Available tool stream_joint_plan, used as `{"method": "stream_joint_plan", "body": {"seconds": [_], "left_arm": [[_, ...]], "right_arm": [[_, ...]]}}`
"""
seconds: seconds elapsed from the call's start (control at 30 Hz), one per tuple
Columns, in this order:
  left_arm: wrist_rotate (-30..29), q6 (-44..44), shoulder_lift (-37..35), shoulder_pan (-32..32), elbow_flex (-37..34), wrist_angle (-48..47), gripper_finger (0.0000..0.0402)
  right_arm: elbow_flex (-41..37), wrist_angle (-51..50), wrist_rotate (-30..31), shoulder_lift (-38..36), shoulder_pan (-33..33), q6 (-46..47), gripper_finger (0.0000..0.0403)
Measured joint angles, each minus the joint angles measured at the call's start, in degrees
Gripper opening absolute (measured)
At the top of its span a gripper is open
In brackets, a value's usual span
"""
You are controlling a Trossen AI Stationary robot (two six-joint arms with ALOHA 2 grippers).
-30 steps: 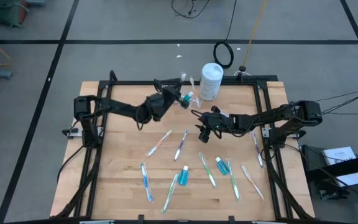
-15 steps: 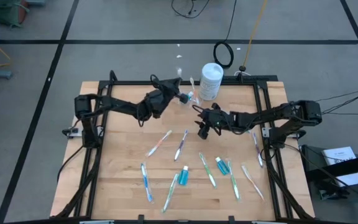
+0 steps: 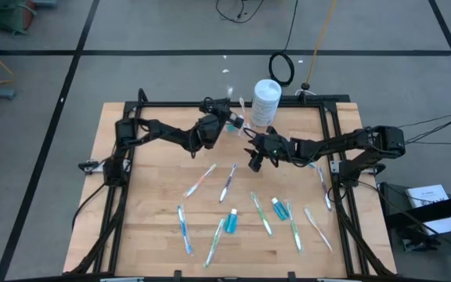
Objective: Pick & Place toothbrushing station
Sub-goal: Put the orange toothbrush into the transparent organizer
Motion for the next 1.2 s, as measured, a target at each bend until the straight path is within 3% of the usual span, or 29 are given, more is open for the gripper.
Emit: {"method": "stream_joint_plan", "body": {"seconds": [0.3, 0.57, 0.77, 1.2], "left_arm": [[-0.28, 8.24, -2.10, -1.06, 0.01, -4.16, 0.0024], [-0.72, 8.53, -4.15, -2.91, 0.01, -11.28, 0.0026], [-0.99, 2.41, -4.13, -2.26, 0.01, -17.41, 0.0026], [-2.27, 3.80, -4.15, -2.14, 0.01, -18.11, 0.0041]], "right_arm": [[0.00, -0.68, 0.02, 0.00, 0.22, 0.12, 0.0160], [0.00, -0.69, 0.00, 0.00, 0.26, 0.46, 0.0160], [0.01, -0.70, -0.02, -0.01, 0.72, 1.11, 0.0160], [0.02, -0.72, -0.02, 0.00, 0.85, 0.92, 0.0160]]}}
